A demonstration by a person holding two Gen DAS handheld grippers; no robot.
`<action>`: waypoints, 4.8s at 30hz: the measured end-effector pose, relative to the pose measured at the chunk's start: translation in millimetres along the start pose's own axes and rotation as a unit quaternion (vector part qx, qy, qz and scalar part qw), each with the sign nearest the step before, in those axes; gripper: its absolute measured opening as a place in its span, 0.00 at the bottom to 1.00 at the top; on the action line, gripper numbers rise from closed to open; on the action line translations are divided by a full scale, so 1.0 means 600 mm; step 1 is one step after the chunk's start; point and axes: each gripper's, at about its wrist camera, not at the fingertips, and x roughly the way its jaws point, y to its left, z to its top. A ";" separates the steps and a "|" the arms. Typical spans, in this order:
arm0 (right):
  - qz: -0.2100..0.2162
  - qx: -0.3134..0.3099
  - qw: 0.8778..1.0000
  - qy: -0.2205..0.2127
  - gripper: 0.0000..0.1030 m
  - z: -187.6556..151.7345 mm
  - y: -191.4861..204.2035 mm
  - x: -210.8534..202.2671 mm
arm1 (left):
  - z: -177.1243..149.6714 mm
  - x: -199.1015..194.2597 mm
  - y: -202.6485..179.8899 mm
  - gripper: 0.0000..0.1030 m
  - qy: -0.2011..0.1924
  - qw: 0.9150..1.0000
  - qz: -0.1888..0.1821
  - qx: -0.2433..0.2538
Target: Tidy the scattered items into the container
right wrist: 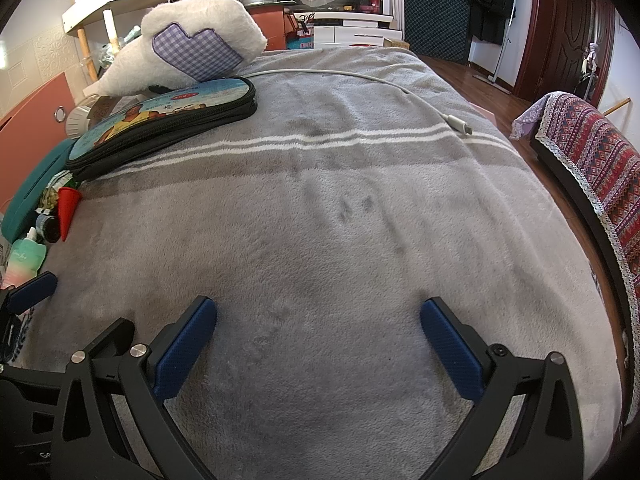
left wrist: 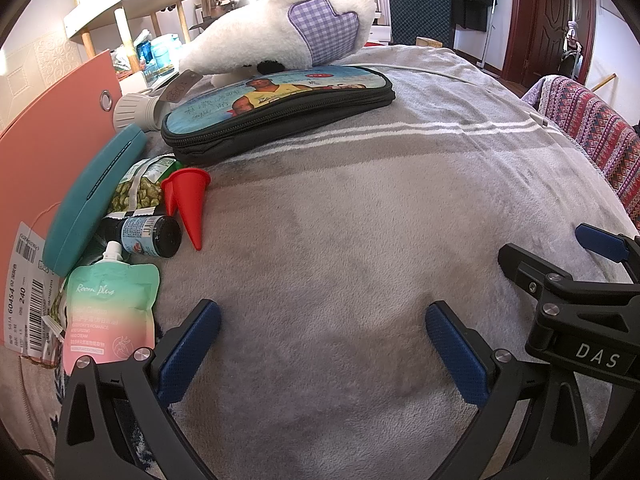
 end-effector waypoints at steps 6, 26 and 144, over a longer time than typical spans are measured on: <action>0.000 0.000 1.000 0.000 1.00 0.000 0.000 0.000 | 0.002 0.002 -0.003 1.00 0.000 1.000 0.001 -0.001; 0.000 -0.001 1.000 0.000 1.00 0.001 0.000 0.000 | 0.009 0.013 -0.017 1.00 0.000 1.000 0.003 -0.003; 0.002 -0.002 1.000 0.000 1.00 0.000 0.000 0.001 | 0.015 0.027 -0.033 1.00 -0.001 1.000 0.007 -0.008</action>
